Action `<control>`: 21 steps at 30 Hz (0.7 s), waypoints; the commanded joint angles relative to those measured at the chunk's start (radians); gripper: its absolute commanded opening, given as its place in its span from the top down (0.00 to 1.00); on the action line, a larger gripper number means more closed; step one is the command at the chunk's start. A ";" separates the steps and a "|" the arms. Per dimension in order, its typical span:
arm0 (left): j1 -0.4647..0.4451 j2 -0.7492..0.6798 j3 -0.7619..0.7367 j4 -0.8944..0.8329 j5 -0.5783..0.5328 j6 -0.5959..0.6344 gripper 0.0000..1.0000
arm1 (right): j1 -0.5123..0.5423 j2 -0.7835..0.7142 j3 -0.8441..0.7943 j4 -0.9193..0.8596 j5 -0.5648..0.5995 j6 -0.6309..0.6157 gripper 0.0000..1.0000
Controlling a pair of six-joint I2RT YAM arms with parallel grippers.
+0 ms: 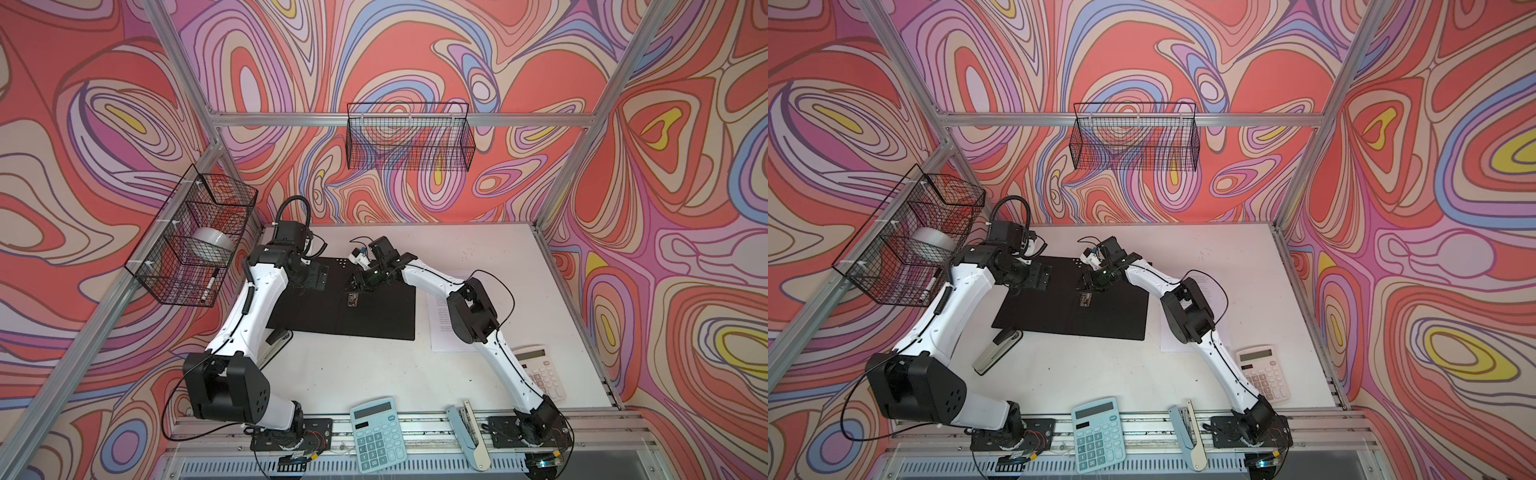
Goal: Put the files into the folder
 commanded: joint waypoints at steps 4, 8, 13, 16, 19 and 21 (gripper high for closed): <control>-0.012 -0.011 -0.022 0.001 0.011 -0.014 0.00 | -0.026 0.022 0.042 0.052 -0.008 0.036 0.64; -0.013 -0.018 -0.035 0.007 0.011 -0.015 0.00 | -0.044 0.047 0.076 0.086 -0.021 0.068 0.64; -0.018 -0.017 -0.047 0.013 0.024 -0.017 0.00 | -0.068 0.095 0.126 0.130 -0.047 0.124 0.63; -0.024 -0.014 -0.049 0.020 0.033 -0.014 0.00 | -0.083 0.117 0.136 0.162 -0.055 0.154 0.63; -0.033 -0.010 -0.053 0.036 0.038 -0.003 0.00 | -0.103 0.123 0.146 0.182 -0.054 0.181 0.62; -0.037 -0.003 -0.053 0.041 0.044 0.012 0.00 | -0.114 0.106 0.146 0.187 -0.045 0.181 0.62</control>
